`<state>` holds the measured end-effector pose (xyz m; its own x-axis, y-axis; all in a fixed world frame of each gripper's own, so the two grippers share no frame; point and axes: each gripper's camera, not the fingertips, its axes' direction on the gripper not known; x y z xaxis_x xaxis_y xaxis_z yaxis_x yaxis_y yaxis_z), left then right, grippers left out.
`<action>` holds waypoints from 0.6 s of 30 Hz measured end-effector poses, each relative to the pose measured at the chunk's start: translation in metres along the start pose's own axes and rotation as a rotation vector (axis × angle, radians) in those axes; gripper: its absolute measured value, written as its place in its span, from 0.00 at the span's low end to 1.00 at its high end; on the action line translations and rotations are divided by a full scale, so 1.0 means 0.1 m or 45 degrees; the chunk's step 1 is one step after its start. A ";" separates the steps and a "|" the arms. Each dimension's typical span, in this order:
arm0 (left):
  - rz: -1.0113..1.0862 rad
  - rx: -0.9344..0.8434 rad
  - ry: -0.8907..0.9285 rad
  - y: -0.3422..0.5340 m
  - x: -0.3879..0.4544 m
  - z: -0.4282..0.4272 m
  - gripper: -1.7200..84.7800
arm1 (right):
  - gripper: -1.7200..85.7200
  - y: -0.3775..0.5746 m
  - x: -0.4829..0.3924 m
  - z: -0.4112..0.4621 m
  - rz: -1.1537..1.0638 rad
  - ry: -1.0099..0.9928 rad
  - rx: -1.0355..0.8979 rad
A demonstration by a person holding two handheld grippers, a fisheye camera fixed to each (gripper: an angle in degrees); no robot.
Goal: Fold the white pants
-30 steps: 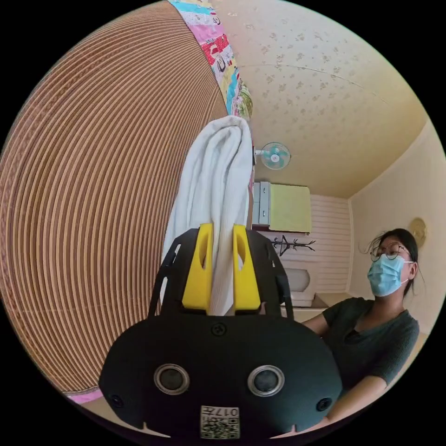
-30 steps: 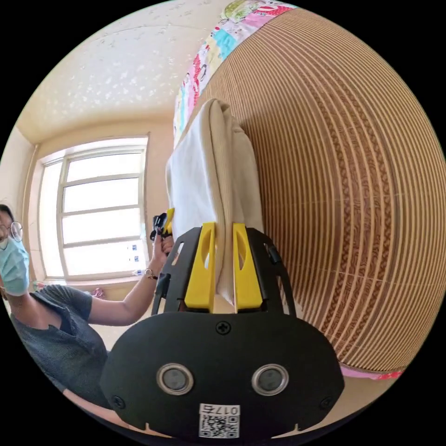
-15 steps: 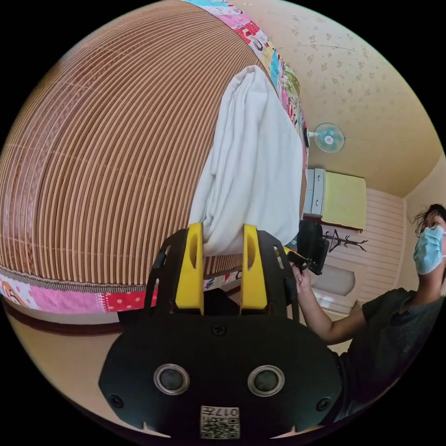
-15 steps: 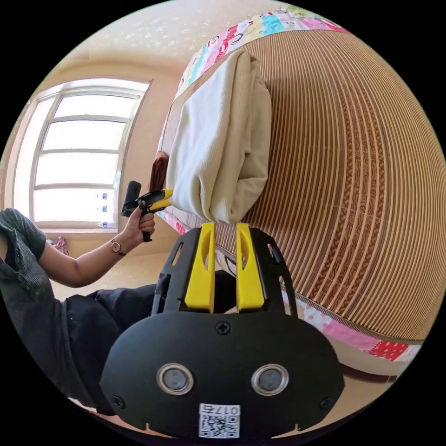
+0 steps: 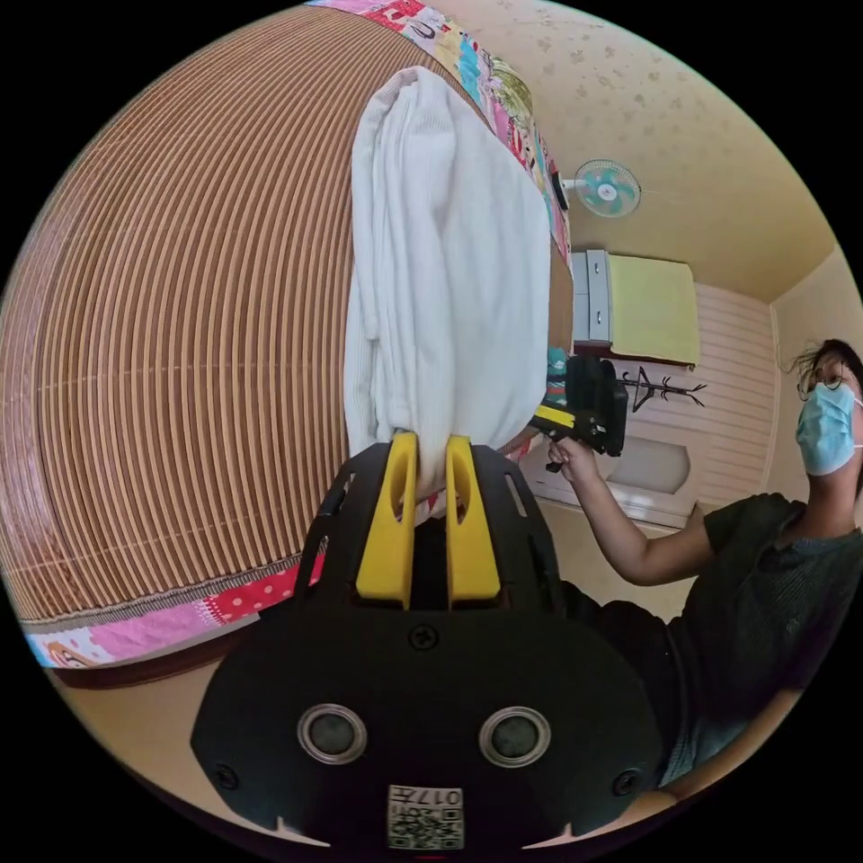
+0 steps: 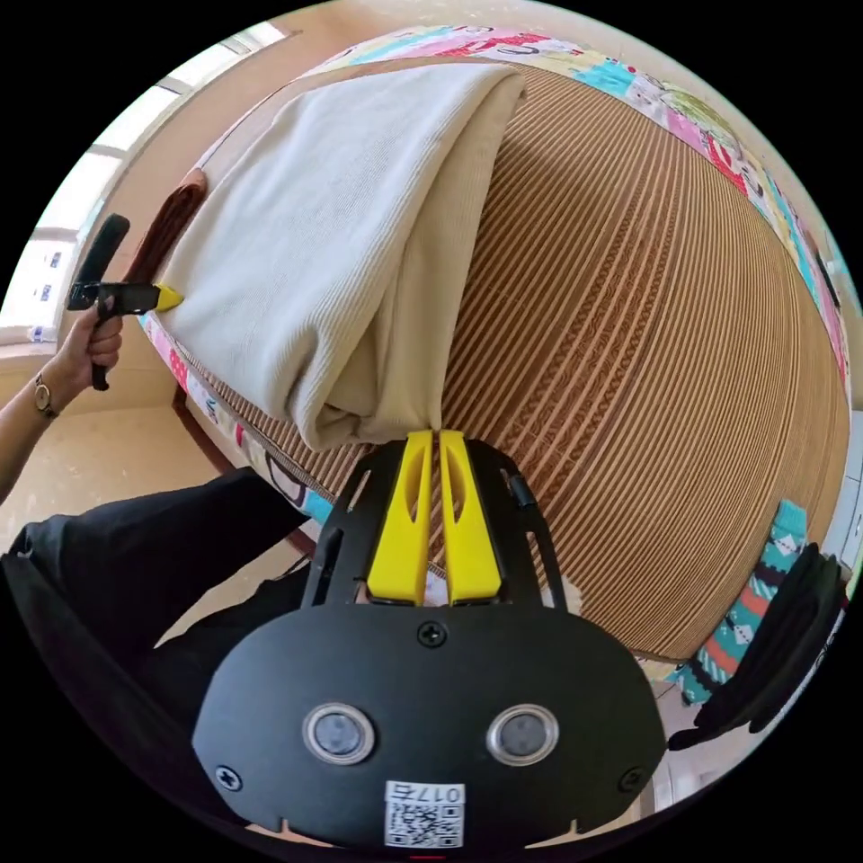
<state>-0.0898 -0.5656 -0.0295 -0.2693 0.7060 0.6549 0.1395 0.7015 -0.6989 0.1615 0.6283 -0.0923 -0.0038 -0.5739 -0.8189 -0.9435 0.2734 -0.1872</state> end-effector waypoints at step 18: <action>-0.082 0.087 0.038 0.18 -0.40 -0.37 0.09 | 0.06 0.13 -0.08 -0.09 0.023 -0.452 0.112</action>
<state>-0.0409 -0.5778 -0.0576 -0.2467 0.6629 0.7069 0.0574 0.7382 -0.6722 0.1459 0.6295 -0.0835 0.1093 -0.2692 -0.9569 -0.9122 0.3552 -0.2041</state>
